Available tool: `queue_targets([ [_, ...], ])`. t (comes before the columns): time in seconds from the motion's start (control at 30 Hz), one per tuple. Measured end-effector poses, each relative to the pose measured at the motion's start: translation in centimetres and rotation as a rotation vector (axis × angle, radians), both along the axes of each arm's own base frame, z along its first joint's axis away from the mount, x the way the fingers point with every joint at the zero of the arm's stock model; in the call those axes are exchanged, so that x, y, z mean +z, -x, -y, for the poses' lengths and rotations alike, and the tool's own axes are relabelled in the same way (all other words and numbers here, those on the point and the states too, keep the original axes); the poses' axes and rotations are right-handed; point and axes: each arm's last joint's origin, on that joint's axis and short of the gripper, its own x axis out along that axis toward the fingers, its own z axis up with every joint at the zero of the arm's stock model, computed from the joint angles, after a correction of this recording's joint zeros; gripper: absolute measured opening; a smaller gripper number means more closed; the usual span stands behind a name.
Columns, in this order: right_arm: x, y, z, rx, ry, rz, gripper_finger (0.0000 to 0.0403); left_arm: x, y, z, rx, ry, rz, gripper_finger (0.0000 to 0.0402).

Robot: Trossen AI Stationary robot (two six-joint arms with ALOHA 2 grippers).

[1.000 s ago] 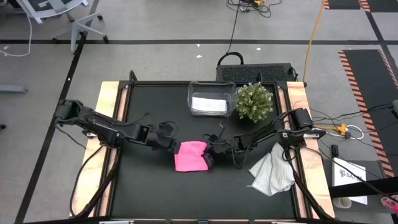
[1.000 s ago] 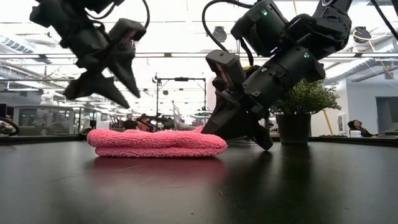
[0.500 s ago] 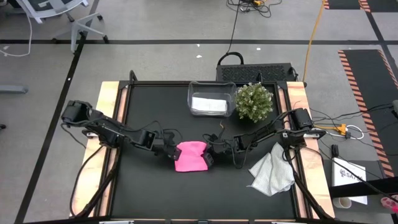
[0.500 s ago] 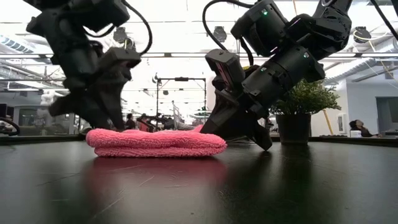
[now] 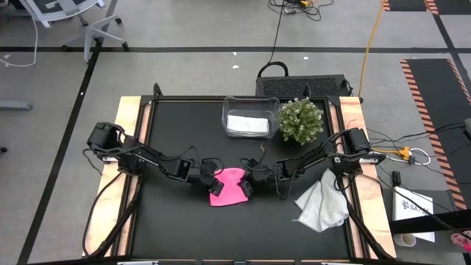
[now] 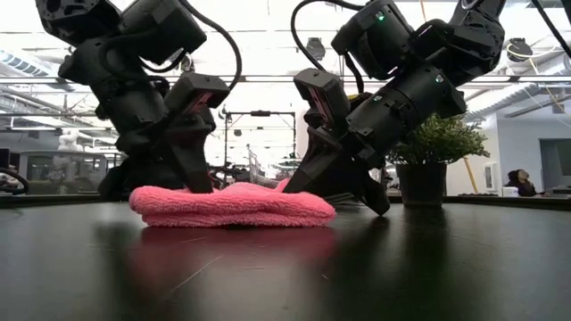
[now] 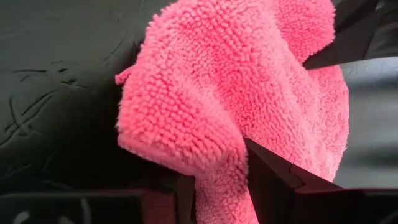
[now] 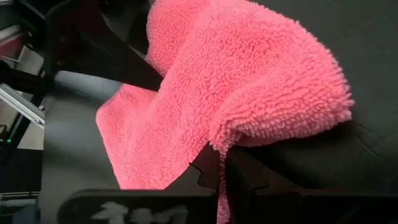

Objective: Fold microfiber towels
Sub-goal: Put the folded pink towel into the transparent bin

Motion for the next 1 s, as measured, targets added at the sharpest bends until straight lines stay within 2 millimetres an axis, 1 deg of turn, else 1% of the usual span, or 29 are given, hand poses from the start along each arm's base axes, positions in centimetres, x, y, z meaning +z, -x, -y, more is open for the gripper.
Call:
queue_targets([
  [0.13, 0.0, 0.0, 0.0, 0.000, -0.001, 0.002, 0.0002, 0.1, 0.3, -0.3, 0.015, -0.023, -0.023, 0.0132],
  [0.2, 0.0, 0.0, 0.0, 0.000, -0.001, 0.003, 0.0002, 0.1, 0.3, -0.3, 0.013, -0.036, -0.025, 0.0120],
  [0.27, 0.0, 0.0, 0.0, -0.002, -0.003, 0.004, 0.0002, 0.1, 0.4, -0.3, 0.003, -0.053, -0.030, 0.0092],
  [0.37, 0.0, 0.0, 0.0, -0.002, -0.003, 0.000, 0.0002, 0.0, 0.5, -0.3, -0.030, -0.087, -0.031, 0.0027],
  [0.4, 0.0, 0.0, 0.0, -0.001, -0.003, 0.000, 0.0002, 0.1, 0.5, -0.3, -0.038, -0.093, -0.026, 0.0016],
  [0.67, 0.2, 0.0, 0.0, -0.007, -0.007, 0.004, 0.0001, 0.9, 0.6, -0.4, -0.031, -0.103, 0.005, 0.0008],
  [0.73, 0.8, 0.0, 0.0, -0.009, -0.013, 0.021, 0.0001, 1.4, 0.6, -0.5, -0.026, -0.106, 0.027, 0.0010],
  [0.83, 2.1, 0.1, 0.0, -0.017, -0.020, 0.058, 0.0001, 2.8, 0.6, -0.7, -0.018, -0.135, 0.093, 0.0007],
  [0.9, 3.4, 0.2, 0.1, -0.038, -0.008, 0.099, 0.0001, 3.9, 1.0, -1.0, -0.012, -0.161, 0.123, 0.0007],
  [1.0, 5.9, 0.6, 0.6, -0.067, 0.037, 0.169, 0.0001, 5.6, 1.1, -1.7, 0.011, -0.187, 0.201, 0.0008],
])
